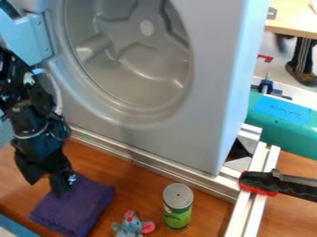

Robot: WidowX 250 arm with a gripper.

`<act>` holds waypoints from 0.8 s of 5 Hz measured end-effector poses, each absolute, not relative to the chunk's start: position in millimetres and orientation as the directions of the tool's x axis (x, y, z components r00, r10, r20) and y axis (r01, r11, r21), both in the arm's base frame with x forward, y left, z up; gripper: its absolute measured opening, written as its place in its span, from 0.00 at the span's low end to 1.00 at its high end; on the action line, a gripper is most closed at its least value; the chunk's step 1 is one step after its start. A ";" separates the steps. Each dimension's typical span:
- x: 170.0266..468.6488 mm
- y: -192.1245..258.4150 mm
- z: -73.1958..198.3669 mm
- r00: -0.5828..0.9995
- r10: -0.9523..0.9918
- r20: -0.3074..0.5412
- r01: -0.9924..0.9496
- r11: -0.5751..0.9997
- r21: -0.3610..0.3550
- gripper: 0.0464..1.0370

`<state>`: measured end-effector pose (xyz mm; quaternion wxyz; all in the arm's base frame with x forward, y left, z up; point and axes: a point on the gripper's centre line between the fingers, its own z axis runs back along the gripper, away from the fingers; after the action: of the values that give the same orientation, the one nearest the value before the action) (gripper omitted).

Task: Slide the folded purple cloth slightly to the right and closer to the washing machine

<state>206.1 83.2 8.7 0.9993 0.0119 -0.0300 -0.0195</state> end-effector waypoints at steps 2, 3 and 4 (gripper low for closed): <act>202.8 86.7 -37.3 0.999 -0.039 0.020 0.038 0.999 0.035 0.96; 201.4 90.1 -55.9 1.000 -0.013 0.003 0.012 1.000 0.025 0.96; 201.1 93.6 -65.8 1.000 0.000 -0.003 0.000 0.999 0.034 0.96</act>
<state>201.1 93.6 -65.8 0.9999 0.0170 0.0016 -0.0002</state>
